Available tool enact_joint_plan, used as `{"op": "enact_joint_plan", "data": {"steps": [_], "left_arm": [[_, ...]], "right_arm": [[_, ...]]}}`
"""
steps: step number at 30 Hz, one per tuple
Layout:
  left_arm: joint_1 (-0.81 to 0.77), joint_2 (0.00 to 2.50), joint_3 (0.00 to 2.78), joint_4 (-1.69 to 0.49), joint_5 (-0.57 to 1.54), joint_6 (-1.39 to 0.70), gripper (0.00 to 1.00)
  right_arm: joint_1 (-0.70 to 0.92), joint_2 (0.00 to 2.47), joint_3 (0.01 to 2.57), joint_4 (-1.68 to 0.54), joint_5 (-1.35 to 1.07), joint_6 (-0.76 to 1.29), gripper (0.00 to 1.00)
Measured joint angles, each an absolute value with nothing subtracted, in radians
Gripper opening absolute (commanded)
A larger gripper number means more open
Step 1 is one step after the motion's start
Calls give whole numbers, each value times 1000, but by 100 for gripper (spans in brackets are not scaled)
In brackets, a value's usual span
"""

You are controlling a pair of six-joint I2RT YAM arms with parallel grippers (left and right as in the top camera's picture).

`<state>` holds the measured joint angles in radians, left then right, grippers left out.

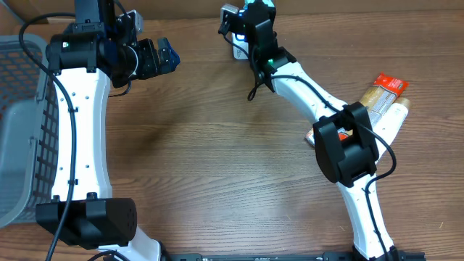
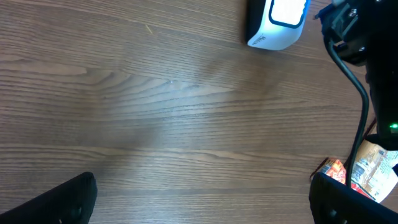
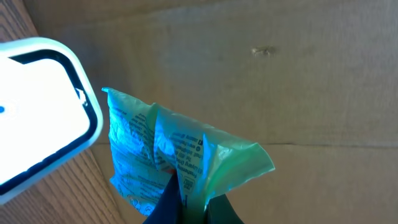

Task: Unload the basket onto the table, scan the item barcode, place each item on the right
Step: 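Hold the mint-green bag in front of the scanner, then place the mint-green bag on the right-side pile and release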

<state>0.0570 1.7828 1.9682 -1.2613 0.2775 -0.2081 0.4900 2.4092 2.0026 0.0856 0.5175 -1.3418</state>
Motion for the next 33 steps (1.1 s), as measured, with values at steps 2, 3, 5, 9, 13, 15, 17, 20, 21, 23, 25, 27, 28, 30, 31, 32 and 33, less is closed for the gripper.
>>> {"op": "enact_joint_plan", "data": {"steps": [2, 3, 5, 9, 13, 15, 17, 20, 21, 23, 25, 27, 28, 30, 31, 32, 33], "left_arm": [[57, 1783, 1968, -1261, 277, -208, 100], [57, 1783, 1968, -1261, 277, -208, 100], [57, 1783, 1968, -1261, 278, -208, 100], [57, 1783, 1968, -1261, 278, -208, 100], [57, 1783, 1968, -1262, 278, -208, 100], [57, 1783, 1968, -1261, 278, -208, 100], [57, 1783, 1968, -1261, 278, -208, 100], [57, 1783, 1968, -1261, 278, -208, 100], [57, 1783, 1968, -1261, 277, -208, 100], [57, 1783, 1968, -1261, 278, -208, 100], [57, 1783, 1968, -1261, 278, -208, 100], [57, 1783, 1968, -1261, 277, -208, 100], [57, 1783, 1968, -1261, 277, -208, 100], [57, 1783, 1968, -1261, 278, -208, 100], [57, 1783, 1968, -1261, 278, -208, 100], [57, 1783, 1968, -1261, 278, -208, 100], [57, 1783, 1968, -1261, 278, -208, 100]], "right_arm": [[498, 2408, 2003, 64, 525, -1322, 4], [502, 2405, 2003, 48, 526, -1308, 4], [509, 2386, 2002, -33, 525, -1250, 4], [516, 2285, 1994, -284, 490, -1108, 4], [511, 2091, 1990, -564, 388, -899, 4], [504, 1982, 1992, -700, 323, -783, 4], [484, 1874, 1996, -838, 257, -662, 4], [416, 1745, 2016, -1092, 145, -461, 4], [385, 1722, 2020, -1159, 115, -406, 4], [302, 1704, 2025, -1318, 41, -282, 4], [214, 1720, 2018, -1435, -22, -195, 4], [129, 1752, 1988, -1480, -67, -132, 4], [91, 1766, 1963, -1479, -82, -113, 4], [12, 1793, 1884, -1444, -107, -73, 4], [-15, 1799, 1851, -1426, -115, -61, 4], [-50, 1805, 1800, -1390, -124, -44, 4], [-82, 1809, 1753, -1367, -129, -29, 4]]}}
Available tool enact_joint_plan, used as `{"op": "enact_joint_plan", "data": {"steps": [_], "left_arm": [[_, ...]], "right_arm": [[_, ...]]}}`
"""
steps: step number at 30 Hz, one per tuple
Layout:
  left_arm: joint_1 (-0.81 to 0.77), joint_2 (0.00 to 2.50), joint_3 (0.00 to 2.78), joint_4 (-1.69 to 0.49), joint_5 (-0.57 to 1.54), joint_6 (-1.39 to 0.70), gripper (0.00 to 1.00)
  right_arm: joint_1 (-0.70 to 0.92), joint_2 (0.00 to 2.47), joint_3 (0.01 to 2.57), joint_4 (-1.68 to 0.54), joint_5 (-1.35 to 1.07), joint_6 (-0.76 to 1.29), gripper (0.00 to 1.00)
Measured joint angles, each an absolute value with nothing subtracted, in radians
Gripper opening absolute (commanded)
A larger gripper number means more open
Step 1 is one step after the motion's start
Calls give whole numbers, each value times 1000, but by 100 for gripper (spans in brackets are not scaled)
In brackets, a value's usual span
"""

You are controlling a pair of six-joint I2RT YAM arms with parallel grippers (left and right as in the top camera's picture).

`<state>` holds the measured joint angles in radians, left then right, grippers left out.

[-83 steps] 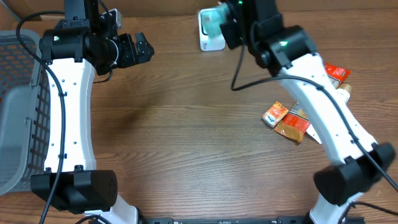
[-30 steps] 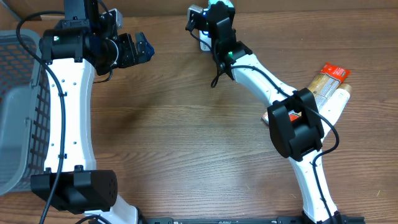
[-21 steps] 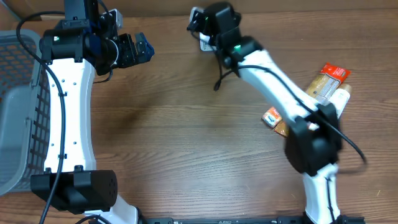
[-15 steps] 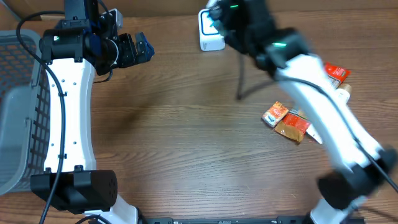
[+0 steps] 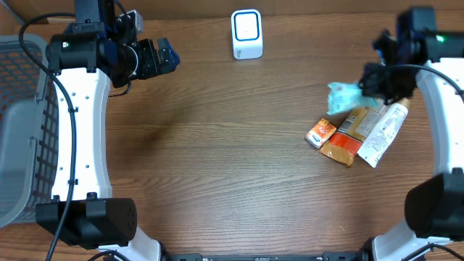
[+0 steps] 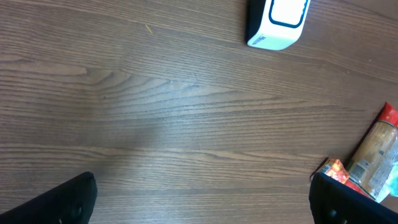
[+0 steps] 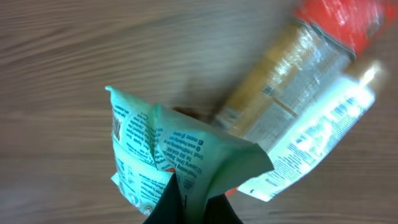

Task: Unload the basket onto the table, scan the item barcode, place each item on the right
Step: 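Place the mint-green bag on the right-side pile and release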

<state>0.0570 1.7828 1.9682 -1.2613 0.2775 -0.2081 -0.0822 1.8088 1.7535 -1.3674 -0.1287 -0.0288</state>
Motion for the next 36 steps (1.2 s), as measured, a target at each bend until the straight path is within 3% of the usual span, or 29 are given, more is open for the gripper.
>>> {"op": "enact_joint_plan", "data": {"steps": [4, 6, 7, 8, 14, 16, 27, 36], "left_arm": [[57, 1783, 1968, -1261, 278, -208, 100], [57, 1783, 1968, -1261, 277, -208, 100], [57, 1783, 1968, -1261, 278, -208, 100], [57, 1783, 1968, -1261, 278, -208, 100], [57, 1783, 1968, -1261, 278, -208, 100], [57, 1783, 1968, -1261, 278, -208, 100], [57, 1783, 1968, -1261, 278, -208, 100], [57, 1783, 1968, -1261, 278, -208, 100]], "right_arm": [[-212, 1810, 1602, -1294, -176, 2, 9], [-276, 1810, 1562, -1288, -207, 13, 30], [-304, 1810, 1556, -1295, -218, 24, 56], [-322, 1810, 1554, -1298, -224, 20, 72], [-365, 1810, 1557, -1359, -260, 25, 82], [-365, 1808, 1588, -1434, -288, 14, 100], [-281, 1527, 1918, -1631, -461, -13, 100], [-281, 1397, 1937, -1639, -456, -4, 100]]}}
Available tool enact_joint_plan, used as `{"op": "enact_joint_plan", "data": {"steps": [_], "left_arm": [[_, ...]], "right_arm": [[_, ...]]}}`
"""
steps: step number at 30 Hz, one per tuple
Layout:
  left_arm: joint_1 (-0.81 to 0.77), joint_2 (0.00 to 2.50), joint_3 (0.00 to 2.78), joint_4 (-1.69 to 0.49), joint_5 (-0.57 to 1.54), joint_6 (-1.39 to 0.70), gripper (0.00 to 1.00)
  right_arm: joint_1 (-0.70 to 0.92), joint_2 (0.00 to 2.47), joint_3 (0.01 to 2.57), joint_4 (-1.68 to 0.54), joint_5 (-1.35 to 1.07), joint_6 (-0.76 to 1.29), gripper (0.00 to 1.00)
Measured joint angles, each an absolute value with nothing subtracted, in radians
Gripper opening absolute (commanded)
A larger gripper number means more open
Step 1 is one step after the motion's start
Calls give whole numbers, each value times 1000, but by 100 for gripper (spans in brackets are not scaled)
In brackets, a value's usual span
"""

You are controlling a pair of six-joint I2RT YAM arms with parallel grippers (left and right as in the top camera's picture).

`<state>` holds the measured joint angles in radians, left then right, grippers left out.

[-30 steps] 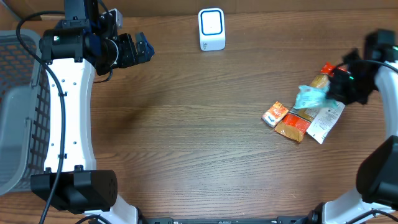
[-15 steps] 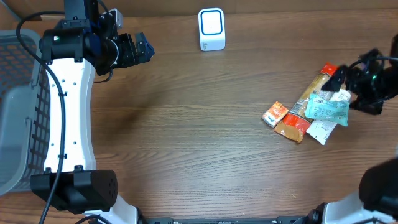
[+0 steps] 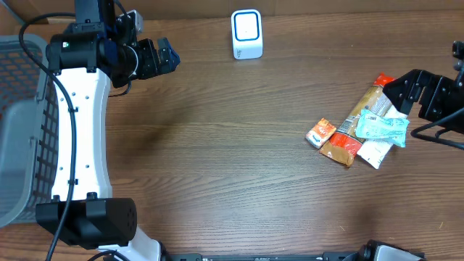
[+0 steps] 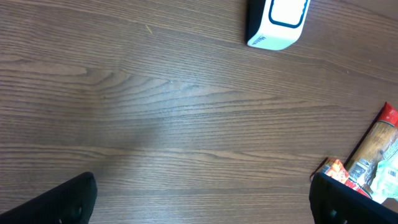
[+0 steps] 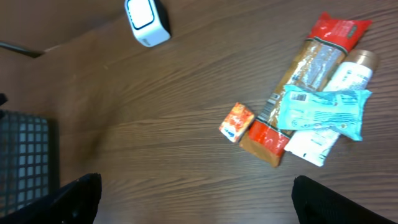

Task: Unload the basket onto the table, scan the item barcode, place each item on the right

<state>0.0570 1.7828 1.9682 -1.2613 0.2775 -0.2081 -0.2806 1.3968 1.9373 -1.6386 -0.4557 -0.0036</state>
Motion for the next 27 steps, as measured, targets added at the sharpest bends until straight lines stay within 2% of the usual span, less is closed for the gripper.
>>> {"op": "enact_joint_plan", "data": {"steps": [7, 10, 18, 21, 27], "left_arm": [[57, 1783, 1968, -1261, 278, -208, 100], [57, 1783, 1968, -1261, 278, -208, 100], [57, 1783, 1968, -1263, 278, -208, 100], [57, 1783, 1968, -1261, 278, -208, 100], [57, 1783, 1968, -1261, 278, -208, 100]], "right_arm": [[-281, 1386, 1935, -1618, -418, -77, 100], [-266, 1342, 1879, -1466, -376, -107, 100], [-37, 1013, 1388, -820, -243, -128, 100], [-3, 847, 1159, -596, -205, -97, 100], [2, 557, 735, -308, -176, -48, 100]]}}
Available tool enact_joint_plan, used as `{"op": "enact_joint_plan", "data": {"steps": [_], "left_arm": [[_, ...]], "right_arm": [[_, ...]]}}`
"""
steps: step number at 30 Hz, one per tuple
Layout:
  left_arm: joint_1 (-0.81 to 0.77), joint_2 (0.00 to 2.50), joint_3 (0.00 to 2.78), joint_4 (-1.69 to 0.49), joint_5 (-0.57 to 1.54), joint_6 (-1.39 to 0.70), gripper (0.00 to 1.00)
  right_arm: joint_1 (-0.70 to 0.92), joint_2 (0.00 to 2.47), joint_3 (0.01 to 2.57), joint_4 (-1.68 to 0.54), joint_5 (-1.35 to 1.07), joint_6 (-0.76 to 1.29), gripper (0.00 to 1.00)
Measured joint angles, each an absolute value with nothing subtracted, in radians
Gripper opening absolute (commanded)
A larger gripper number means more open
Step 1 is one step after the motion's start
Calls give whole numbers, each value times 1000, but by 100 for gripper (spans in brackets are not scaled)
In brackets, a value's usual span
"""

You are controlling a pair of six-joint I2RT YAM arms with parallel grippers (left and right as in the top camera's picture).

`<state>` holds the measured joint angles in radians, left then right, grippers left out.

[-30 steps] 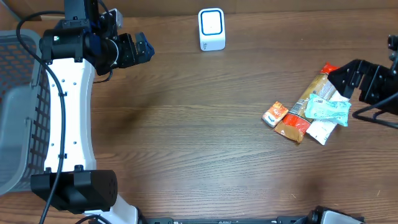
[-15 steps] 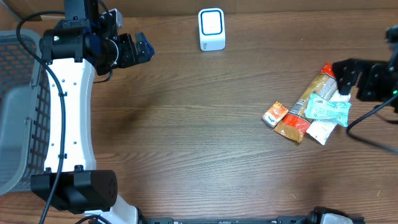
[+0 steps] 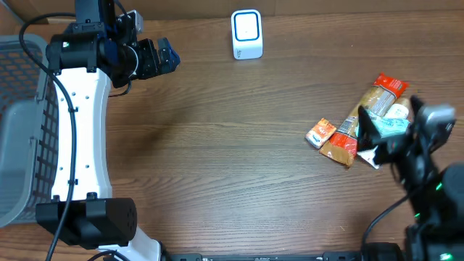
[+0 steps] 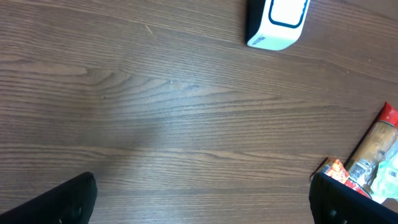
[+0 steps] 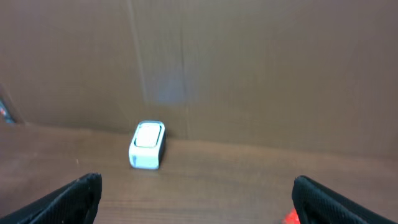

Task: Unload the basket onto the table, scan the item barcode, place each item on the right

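The white scanner (image 3: 247,33) stands at the back edge of the table; it also shows as the scanner (image 5: 148,145) and the scanner (image 4: 277,22). The green pouch (image 3: 384,123) lies on a pile of items at the right, partly hidden by my right arm. My right gripper (image 3: 395,134) hangs open over that pile with nothing in it, its view level toward the scanner. Far off at the back left, my left gripper (image 3: 163,54) is open and empty.
The pile holds a long pasta pack with a red end (image 3: 378,90), a white tube (image 3: 397,111), a brown packet (image 3: 341,147) and a small orange pack (image 3: 320,133). A grey basket (image 3: 22,123) stands at the left edge. A cardboard wall (image 5: 249,68) rises behind the scanner.
The right arm has drawn back to the near right of the table, and its view has turned from looking down on the pile to level toward the scanner. The pouch and left arm stayed put.
My right gripper first held the green pouch right beside the scanner. It then had the pouch over the pile at the right, still shut on it. Later the pouch lay on the pile with the gripper open, and now the arm sits lower and nearer.
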<state>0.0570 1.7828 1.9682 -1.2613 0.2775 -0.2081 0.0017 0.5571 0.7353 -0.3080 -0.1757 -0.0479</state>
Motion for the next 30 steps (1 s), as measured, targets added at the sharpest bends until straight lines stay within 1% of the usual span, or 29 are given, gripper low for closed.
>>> {"op": "enact_joint_plan", "data": {"steps": [2, 7, 11, 18, 24, 30], "left_arm": [[57, 1783, 1968, -1261, 278, -208, 100], [57, 1783, 1968, -1261, 277, -208, 100], [57, 1783, 1968, -1261, 277, -208, 100], [57, 1783, 1968, -1261, 278, -208, 100], [57, 1783, 1968, -1261, 278, -208, 100], [57, 1783, 1968, -1261, 278, -208, 100]], "right_arm": [[2, 456, 575, -226, -171, -39, 100], [17, 272, 308, -52, -141, -31, 100], [33, 164, 162, 45, -123, -29, 100], [40, 63, 36, 48, -121, -24, 100], [40, 16, 19, -68, -122, 13, 100], [40, 15, 19, -75, -122, 27, 100]]}}
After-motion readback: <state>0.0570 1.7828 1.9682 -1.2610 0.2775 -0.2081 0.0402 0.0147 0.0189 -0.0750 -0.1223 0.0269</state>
